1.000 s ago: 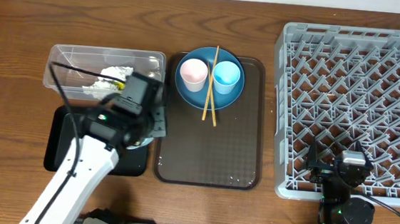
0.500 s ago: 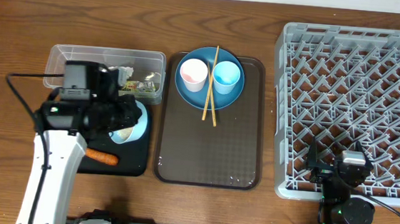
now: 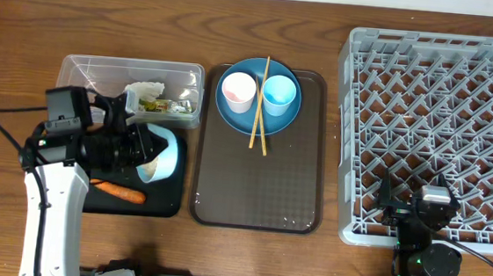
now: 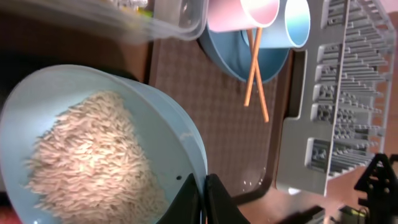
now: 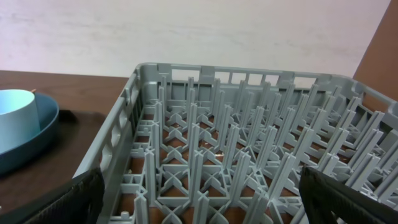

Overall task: Sort waste into correct bins and load items into the dishwasher rack
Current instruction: 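Tilt the bowl with the left gripper over the black tray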

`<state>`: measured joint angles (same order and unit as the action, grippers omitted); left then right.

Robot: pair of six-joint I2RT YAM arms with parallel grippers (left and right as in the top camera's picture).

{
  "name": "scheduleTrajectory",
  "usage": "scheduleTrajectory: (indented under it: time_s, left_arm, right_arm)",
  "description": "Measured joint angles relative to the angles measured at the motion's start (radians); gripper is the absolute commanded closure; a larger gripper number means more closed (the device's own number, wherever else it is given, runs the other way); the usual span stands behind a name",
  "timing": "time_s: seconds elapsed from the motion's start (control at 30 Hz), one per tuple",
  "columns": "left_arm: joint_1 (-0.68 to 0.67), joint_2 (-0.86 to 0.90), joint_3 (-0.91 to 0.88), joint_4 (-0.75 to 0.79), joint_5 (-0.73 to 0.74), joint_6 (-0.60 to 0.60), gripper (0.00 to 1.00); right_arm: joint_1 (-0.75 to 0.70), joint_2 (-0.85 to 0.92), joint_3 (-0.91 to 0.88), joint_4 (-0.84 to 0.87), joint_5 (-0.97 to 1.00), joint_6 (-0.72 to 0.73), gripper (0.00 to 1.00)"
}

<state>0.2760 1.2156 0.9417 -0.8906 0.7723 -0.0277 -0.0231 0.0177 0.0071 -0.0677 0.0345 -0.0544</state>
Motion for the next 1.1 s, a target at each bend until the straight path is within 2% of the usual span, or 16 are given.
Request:
scheduleTrajectory:
  time_s: [0.5, 0.77, 1.1]
  left_arm:
    - [0.190, 0.000, -0.055, -0.003, 0.219, 0.117, 0.94]
    - [0.201, 0.000, -0.055, -0.023, 0.322, 0.140, 0.94]
    - [0.201, 0.000, -0.055, -0.026, 0.373, 0.141, 0.94]
  right_arm:
    - [0.000, 0.000, 0.000, 0.000, 0.000, 0.000, 0.01]
    - [0.000, 0.000, 0.000, 0.000, 0.000, 0.000, 0.01]
    - [0.000, 0.000, 0.000, 0.000, 0.000, 0.000, 0.01]
